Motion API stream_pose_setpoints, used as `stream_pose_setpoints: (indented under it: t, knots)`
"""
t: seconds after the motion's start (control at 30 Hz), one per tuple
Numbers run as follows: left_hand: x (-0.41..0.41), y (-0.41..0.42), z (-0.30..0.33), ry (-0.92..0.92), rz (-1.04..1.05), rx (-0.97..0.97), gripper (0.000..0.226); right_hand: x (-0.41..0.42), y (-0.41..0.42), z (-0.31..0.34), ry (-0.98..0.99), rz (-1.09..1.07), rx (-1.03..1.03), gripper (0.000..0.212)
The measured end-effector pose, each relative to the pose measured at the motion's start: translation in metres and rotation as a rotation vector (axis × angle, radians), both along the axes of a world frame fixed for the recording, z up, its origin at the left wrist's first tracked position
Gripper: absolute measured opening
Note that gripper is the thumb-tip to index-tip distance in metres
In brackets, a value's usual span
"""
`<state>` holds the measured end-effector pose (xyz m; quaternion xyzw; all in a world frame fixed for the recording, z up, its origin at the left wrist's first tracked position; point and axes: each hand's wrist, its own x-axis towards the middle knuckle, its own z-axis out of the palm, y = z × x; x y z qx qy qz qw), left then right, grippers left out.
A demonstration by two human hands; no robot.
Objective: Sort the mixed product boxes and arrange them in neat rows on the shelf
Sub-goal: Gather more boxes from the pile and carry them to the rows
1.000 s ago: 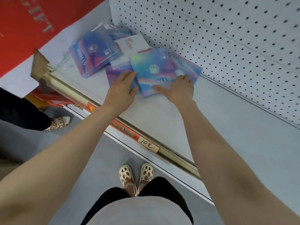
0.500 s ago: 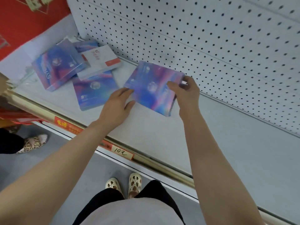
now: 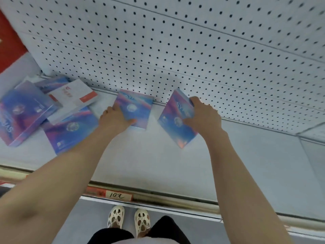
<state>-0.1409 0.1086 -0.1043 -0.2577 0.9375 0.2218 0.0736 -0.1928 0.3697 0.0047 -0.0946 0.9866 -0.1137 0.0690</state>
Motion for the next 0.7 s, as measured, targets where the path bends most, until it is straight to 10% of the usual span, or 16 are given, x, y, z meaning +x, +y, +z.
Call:
stream_pose_setpoints:
  t: [0.3,0.5,0.7]
  knots:
    - [-0.009,0.002,0.018,0.078,0.152,0.270,0.126,0.048,0.012,-0.040,-0.047,-0.453,-1.006,0.029]
    - [0.000,0.004,0.024,0.258,0.239,0.700,0.027,0.066,0.008,-0.069,0.055,-0.650,-1.142,0.011]
    - [0.022,0.008,0.019,0.242,0.255,0.972,0.023,0.104,0.026,-0.059,0.263,-0.749,-1.183,0.019]
